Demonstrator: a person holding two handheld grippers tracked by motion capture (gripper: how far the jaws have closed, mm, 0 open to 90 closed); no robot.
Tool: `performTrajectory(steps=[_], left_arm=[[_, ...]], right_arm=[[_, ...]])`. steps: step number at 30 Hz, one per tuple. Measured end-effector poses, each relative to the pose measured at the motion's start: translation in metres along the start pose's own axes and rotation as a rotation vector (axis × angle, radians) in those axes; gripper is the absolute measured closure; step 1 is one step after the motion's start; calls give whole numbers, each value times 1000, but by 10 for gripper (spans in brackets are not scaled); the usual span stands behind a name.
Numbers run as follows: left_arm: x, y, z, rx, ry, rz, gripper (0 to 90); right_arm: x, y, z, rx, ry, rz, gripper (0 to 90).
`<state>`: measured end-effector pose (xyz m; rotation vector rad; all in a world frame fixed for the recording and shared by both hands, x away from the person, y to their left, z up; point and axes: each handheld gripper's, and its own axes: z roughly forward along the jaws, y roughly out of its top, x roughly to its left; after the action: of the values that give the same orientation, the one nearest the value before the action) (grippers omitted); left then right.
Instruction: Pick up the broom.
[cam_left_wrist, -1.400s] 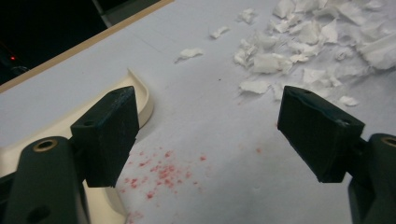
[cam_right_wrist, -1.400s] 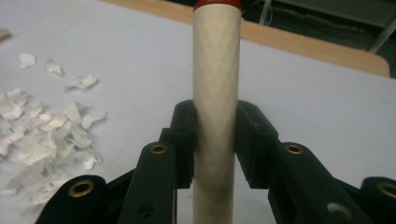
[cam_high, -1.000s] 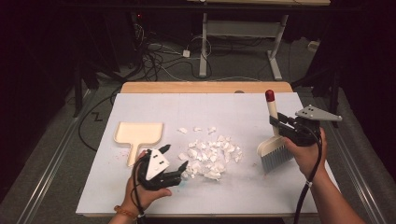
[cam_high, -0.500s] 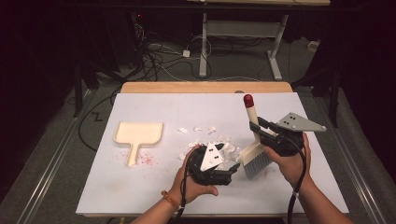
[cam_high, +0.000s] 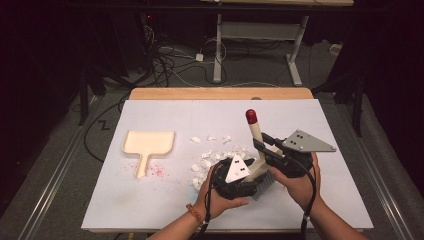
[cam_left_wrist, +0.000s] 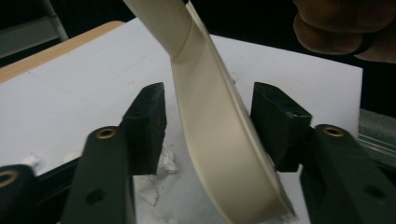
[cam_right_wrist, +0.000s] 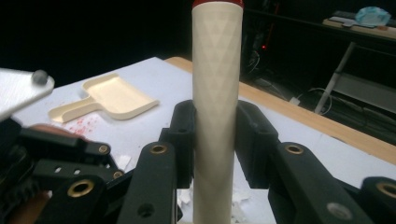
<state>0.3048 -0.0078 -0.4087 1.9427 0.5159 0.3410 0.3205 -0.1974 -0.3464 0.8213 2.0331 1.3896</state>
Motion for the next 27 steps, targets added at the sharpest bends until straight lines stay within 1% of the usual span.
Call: performTrajectory(steps=[1, 2, 3, 4, 5, 7, 8, 9, 10, 11, 12, 13, 15, 16, 17, 20, 22, 23, 24, 26, 27], left_arm=[[0, 0, 0, 0, 0, 0, 520], [3, 0, -5, -24, 5, 3, 541], [3, 0, -5, -24, 5, 3, 569], [8, 0, -11, -40, -5, 0, 590], [10, 0, -12, -32, 0, 5, 598], [11, -2, -14, -29, 29, 11, 606], [12, -3, -14, -25, 35, 2, 609], [12, -3, -14, -25, 35, 2, 608], [13, -4, -13, -16, 30, -8, 608], [14, -6, -11, -17, 19, -11, 588], [14, -6, -11, -17, 19, -11, 555], [12, -6, -9, 5, 42, 19, 527], [13, -7, -9, 7, 44, 15, 505], [14, -7, -8, 8, 35, 7, 505], [14, -7, -8, 11, 38, 7, 505], [15, -8, -7, 19, 42, 4, 513], [14, -7, -8, 16, 40, 11, 526], [14, -7, -8, 16, 40, 11, 549], [13, -8, -9, 8, 37, 22, 596], [14, -7, -10, 10, 36, 25, 611], [16, -6, -13, 8, 28, 26, 620]], right_arm=[[1, 0, 0, -7, 1, 4, 705], [3, -1, 0, -10, 0, 3, 705], [3, -1, 0, -10, 0, 3, 705], [5, -1, 0, -7, 9, 0, 705], [5, -2, -1, -13, 7, 5, 704], [5, -1, -2, -16, 11, 5, 704], [6, -2, -3, -18, 8, 13, 705], [6, -2, -3, -18, 8, 13, 705], [7, -2, -4, -22, 11, 5, 705], [10, -2, -4, -19, 7, -8, 705], [10, -2, -4, -22, 8, -2, 705], [10, -2, -4, -20, 12, -5, 705], [11, -1, -6, -27, 8, -6, 705], [12, -1, -7, -28, 8, -10, 705], [12, -1, -8, -28, 10, -15, 704], [13, 0, -9, -37, 7, -12, 704], [13, 0, -11, -42, 7, -11, 704], [14, 1, -11, -40, 12, -15, 704], [14, 1, -12, -41, 9, -14, 704], [14, 2, -14, -44, 13, -13, 703], [14, 2, -15, -46, 14, -17, 703]])
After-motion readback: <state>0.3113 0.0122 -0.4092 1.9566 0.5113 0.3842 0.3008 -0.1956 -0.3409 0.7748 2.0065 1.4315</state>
